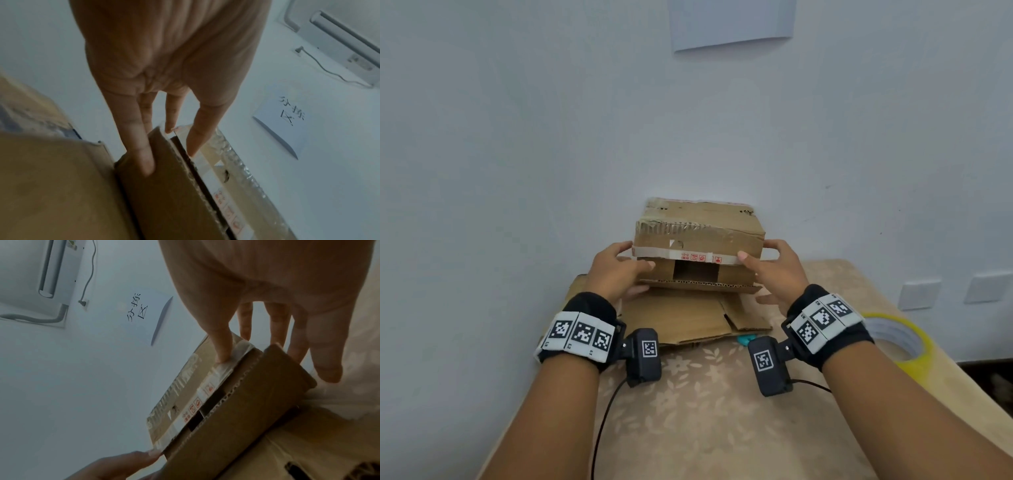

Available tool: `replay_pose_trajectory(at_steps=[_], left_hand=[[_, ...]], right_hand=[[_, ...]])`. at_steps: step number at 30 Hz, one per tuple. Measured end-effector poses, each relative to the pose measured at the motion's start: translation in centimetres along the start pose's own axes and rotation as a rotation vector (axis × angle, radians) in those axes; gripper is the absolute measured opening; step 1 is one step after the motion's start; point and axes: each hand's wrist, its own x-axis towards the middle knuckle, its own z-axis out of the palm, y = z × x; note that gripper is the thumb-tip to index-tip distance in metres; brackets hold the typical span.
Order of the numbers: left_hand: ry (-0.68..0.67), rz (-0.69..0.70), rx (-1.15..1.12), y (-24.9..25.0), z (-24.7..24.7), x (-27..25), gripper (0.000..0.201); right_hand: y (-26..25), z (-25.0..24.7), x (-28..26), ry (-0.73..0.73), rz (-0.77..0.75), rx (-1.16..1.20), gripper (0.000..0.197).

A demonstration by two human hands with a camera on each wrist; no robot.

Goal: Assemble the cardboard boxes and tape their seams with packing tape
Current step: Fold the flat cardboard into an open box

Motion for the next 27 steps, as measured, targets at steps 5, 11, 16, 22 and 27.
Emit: replay_pose_trajectory(at_steps=[5, 11, 16, 22, 27], left_hand=[[-0.033, -0.010, -0.205, 0.7, 0.3, -0.9, 0.050], [-0.056, -0.028, -0.239, 1.0, 0.6, -1.1, 0.057], [0.029, 0.009, -0.191, 0.8, 1.0, -0.9, 0.051], [0.067, 0.000, -0.195, 0.7, 0.9, -1.0, 0.060], [0.065, 0.004, -0.211, 1.6, 1.5, -1.7, 0.049]], right_hand=[[0.0, 0.5, 0.0, -0.024, -0.010, 0.072, 0.065], [-0.6, 0.7, -0.1, -0.051, 0.007, 0.165, 0.056], [-1.5, 0.5, -1.1, -0.031, 0.025, 0.224, 0.034], [-1.5, 0.3, -0.9, 0.033, 0.034, 0.267, 0.041], [-2.2, 0.1, -1.1, 0.033, 0.041, 0.258, 0.027]])
